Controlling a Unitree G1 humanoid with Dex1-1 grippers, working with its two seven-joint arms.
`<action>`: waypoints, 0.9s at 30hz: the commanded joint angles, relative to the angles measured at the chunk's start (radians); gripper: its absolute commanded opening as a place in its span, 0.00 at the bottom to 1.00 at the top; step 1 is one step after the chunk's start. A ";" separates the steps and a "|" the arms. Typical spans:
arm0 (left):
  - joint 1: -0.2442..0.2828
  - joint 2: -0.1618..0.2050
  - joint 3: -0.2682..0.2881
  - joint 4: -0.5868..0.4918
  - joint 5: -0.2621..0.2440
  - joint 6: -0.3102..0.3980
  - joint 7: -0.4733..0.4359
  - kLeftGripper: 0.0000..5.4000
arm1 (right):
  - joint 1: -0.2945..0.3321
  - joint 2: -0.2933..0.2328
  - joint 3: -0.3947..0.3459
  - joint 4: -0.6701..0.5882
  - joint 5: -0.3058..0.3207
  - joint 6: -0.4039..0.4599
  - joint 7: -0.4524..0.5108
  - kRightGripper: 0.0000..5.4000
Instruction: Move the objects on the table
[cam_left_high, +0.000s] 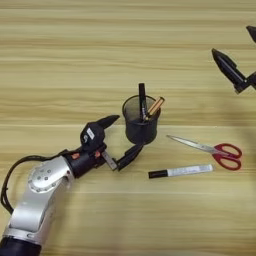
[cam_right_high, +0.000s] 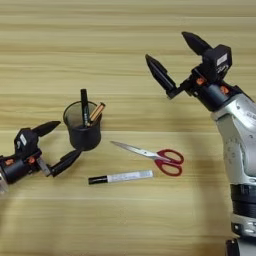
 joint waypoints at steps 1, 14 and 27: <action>-0.035 -0.007 -0.018 0.030 0.027 0.009 0.009 0.99 | -0.010 0.014 -0.016 -0.111 0.079 0.041 -0.020 1.00; -0.079 -0.044 -0.036 0.081 0.053 0.019 0.046 0.99 | 0.019 0.021 -0.016 -0.223 0.200 0.083 -0.019 1.00; -0.100 -0.055 -0.050 0.113 0.118 0.028 0.111 0.99 | 0.024 0.018 -0.022 -0.206 0.211 0.077 -0.003 1.00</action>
